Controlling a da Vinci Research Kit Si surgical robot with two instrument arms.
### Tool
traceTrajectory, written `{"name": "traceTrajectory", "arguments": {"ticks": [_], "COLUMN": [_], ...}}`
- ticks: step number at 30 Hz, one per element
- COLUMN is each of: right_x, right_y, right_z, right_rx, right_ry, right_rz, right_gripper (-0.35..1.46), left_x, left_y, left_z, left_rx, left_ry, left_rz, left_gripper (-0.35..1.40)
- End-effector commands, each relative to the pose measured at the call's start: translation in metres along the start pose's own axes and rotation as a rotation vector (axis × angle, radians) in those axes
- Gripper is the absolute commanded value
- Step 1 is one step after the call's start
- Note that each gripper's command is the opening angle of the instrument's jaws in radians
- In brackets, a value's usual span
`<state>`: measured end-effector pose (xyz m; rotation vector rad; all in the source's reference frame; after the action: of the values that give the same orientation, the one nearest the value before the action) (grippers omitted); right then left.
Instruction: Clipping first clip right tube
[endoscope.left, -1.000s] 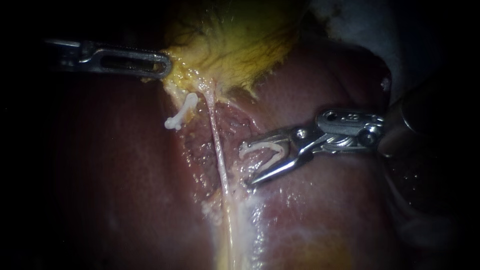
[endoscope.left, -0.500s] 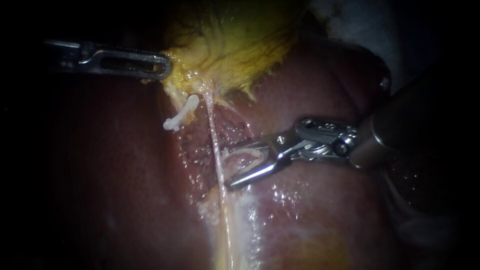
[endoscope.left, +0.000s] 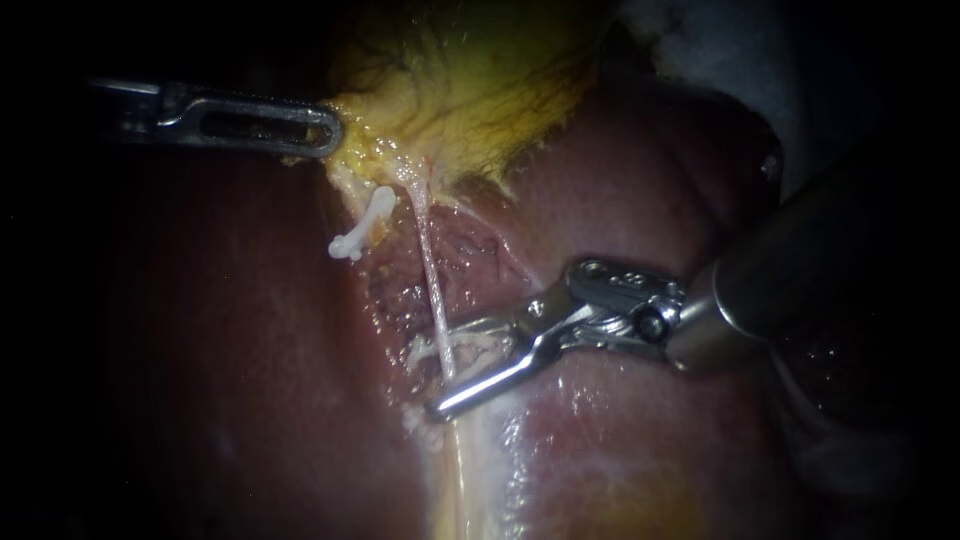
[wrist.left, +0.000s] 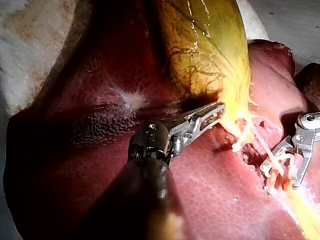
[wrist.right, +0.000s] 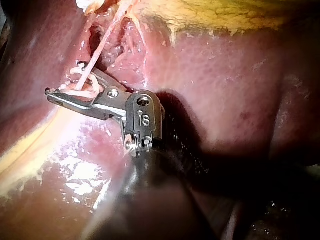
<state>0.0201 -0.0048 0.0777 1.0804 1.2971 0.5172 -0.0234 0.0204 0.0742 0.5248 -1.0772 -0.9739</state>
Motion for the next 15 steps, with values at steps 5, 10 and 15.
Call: {"name": "traceTrajectory", "arguments": {"ticks": [5, 10, 15], "right_x": [0.0000, 0.0000, 0.0004], "right_y": [-0.0009, -0.0015, -0.0019], "right_z": [0.0004, 0.0008, 0.0008], "right_rx": [0.042, 0.076, 0.079], "right_ry": [-0.001, -0.015, -0.016], "right_rz": [0.009, 0.026, 0.047], "right_gripper": [0.56, 0.51, 0.40], "left_x": [0.0000, 0.0000, 0.0000], "left_y": [0.0000, 0.0000, 0.0000], "left_z": [0.0000, 0.0000, 0.0000], "left_rx": [0.000, 0.000, 0.000], "left_ry": [0.000, 0.000, 0.000], "left_rz": [0.000, 0.000, 0.000], "left_gripper": [-0.35, -0.35, -0.35]}}
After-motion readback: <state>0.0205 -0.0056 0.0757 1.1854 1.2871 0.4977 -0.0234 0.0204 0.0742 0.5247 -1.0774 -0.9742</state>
